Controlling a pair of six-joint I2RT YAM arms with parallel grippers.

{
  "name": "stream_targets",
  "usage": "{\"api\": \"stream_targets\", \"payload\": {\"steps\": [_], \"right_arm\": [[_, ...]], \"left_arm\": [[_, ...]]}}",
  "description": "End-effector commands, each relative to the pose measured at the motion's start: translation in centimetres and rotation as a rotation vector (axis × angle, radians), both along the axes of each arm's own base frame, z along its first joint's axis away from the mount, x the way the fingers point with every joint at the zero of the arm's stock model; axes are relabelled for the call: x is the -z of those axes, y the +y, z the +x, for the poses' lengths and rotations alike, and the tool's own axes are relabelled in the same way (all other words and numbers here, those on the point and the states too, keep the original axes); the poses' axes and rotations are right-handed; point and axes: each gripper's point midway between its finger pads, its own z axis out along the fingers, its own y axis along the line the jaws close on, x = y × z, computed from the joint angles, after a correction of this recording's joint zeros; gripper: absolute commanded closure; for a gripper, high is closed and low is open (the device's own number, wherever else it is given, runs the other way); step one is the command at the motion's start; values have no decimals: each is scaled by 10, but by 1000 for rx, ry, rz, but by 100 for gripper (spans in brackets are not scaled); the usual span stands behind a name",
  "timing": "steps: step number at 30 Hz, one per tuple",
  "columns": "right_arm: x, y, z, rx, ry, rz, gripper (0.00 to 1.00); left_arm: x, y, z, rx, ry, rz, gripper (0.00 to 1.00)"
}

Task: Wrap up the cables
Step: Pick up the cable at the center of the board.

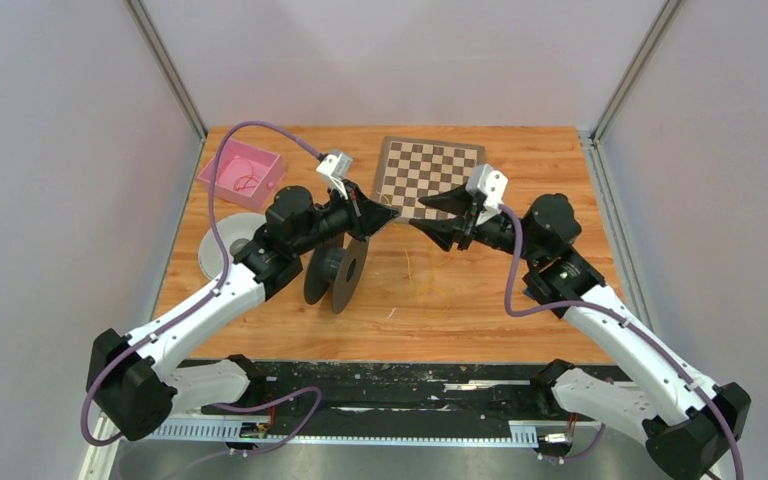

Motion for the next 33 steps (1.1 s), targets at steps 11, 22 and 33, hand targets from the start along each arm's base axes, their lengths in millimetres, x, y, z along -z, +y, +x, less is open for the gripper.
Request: {"api": "stream_targets", "payload": {"steps": [11,22,33], "right_arm": [[62,31,41,138,91,-102,54],[67,45,45,108,138,-32,86],[62,16,38,127,168,-129,100]], "left_arm": [[-69,23,2,-149,37,-278,100],[-65,25,-3,-144,82,-338,100],[-58,89,-13,-278,-358,189,39]]}}
